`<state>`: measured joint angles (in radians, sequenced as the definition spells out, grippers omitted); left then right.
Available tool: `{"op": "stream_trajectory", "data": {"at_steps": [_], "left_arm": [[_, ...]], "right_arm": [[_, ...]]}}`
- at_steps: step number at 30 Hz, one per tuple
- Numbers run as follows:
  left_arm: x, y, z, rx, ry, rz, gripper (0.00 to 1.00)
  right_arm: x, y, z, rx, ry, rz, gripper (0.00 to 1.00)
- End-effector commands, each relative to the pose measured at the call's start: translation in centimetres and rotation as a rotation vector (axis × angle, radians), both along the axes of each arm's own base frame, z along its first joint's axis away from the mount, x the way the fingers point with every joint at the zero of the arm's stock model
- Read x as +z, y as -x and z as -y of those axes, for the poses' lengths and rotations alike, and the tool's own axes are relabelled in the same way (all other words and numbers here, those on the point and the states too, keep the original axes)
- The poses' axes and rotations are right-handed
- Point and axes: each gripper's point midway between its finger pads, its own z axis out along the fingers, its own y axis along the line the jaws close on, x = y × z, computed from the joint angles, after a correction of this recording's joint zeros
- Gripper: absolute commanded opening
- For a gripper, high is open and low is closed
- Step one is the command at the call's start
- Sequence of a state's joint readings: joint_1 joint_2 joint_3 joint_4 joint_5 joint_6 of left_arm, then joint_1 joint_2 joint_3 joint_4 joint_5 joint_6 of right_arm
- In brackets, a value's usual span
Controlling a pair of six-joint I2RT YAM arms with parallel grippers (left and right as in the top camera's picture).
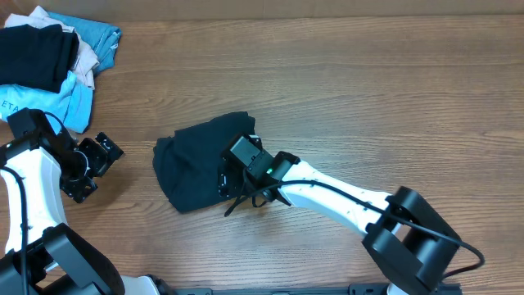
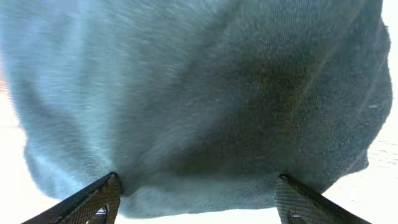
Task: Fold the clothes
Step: 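Grasp the shirt with the right gripper and lift it up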
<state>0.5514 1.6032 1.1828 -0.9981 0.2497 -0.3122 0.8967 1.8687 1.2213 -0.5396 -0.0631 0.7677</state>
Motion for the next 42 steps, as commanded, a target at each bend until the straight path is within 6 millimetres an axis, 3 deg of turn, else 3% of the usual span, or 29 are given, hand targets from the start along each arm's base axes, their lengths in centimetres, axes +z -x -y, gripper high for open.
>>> {"op": "stream_trajectory", "data": {"at_steps": [1,3,5,7,9,10,12,14,16,17,19,21,25,26,28,30,32,35,36,39,42], "left_arm": [[0.5,-0.3,-0.2,0.009,-0.012,0.011,1.0],[0.5,-0.3,-0.2,0.009,-0.011,0.011,1.0],[0.5,-0.2,-0.2,0.008,-0.011,0.01,1.0],[0.5,-0.1,-0.1,0.008,-0.009,0.006,1.0],[0.4,0.1,0.0,0.008,-0.003,-0.003,1.0],[0.4,0.3,0.1,0.008,0.002,-0.011,1.0],[0.4,0.7,0.7,0.002,0.031,-0.025,1.0],[0.7,0.3,2.1,-0.019,0.105,0.007,1.0],[0.8,-0.2,3.8,-0.072,0.167,0.042,1.0],[0.6,-0.4,5.9,-0.128,0.218,0.054,1.0],[0.3,-1.0,8.5,-0.236,0.251,0.089,1.0],[-0.4,-2.2,12.5,-0.398,0.25,0.137,1.0],[-0.2,-4.6,18.7,-0.58,0.207,0.219,1.0],[-0.2,-5.5,19.6,-0.571,0.175,0.232,1.0],[-0.8,-6.1,21.4,-0.602,0.09,0.229,1.0],[-1.5,-6.0,21.2,-0.6,0.038,0.201,1.0],[-2.8,-5.9,19.6,-0.55,-0.051,0.142,1.0],[-4.0,-5.9,17.1,-0.425,-0.115,0.074,1.0],[-4.1,-5.9,15.8,-0.353,-0.124,0.059,1.0],[-4.2,-5.9,13.4,-0.261,-0.118,0.045,1.0],[-4.3,-5.7,12.4,-0.242,-0.144,0.032,1.0]], "right_arm": [[-0.2,-0.4,-0.6,-0.018,-0.01,-0.003,0.83],[-1.6,-0.2,-0.7,-0.037,-0.003,-0.039,0.82],[-2.1,-0.5,-0.6,-0.043,-0.005,-0.048,0.66],[-2.0,-1.5,0.1,-0.072,-0.002,-0.043,0.48],[-2.2,-3.2,2.0,-0.128,0.01,-0.053,0.17],[-2.2,-4.6,3.3,-0.146,0.014,-0.046,0.06],[-1.3,-8.3,6.2,-0.134,0.01,0.001,0.04],[0.8,-12.5,8.4,-0.058,0.012,0.115,0.04],[2.6,-14.6,9.1,0.042,-0.008,0.192,0.04],[3.8,-15.7,9.3,0.095,-0.039,0.229,0.04],[5.0,-15.9,9.0,0.121,-0.108,0.217,0.04],[6.2,-15.2,8.0,0.114,-0.207,0.157,0.04],[5.8,-15.4,11.7,-0.108,-0.049,0.116,0.04],[5.8,-15.1,12.4,-0.147,-0.021,0.105,0.04],[6.0,-13.7,13.5,-0.168,0.018,0.058,0.77],[6.4,-13.4,14.2,-0.22,0.034,0.047,0.8],[8.8,-13.5,14.2,-0.234,0.005,0.09,0.81],[12.6,-13.9,13.1,-0.196,-0.064,0.183,0.91],[13.2,-14.0,11.8,-0.127,-0.119,0.205,0.92],[10.9,-14.6,10.4,-0.098,-0.106,0.19,0.91],[7.8,-14.1,8.2,-0.079,-0.026,0.182,0.91]]}}
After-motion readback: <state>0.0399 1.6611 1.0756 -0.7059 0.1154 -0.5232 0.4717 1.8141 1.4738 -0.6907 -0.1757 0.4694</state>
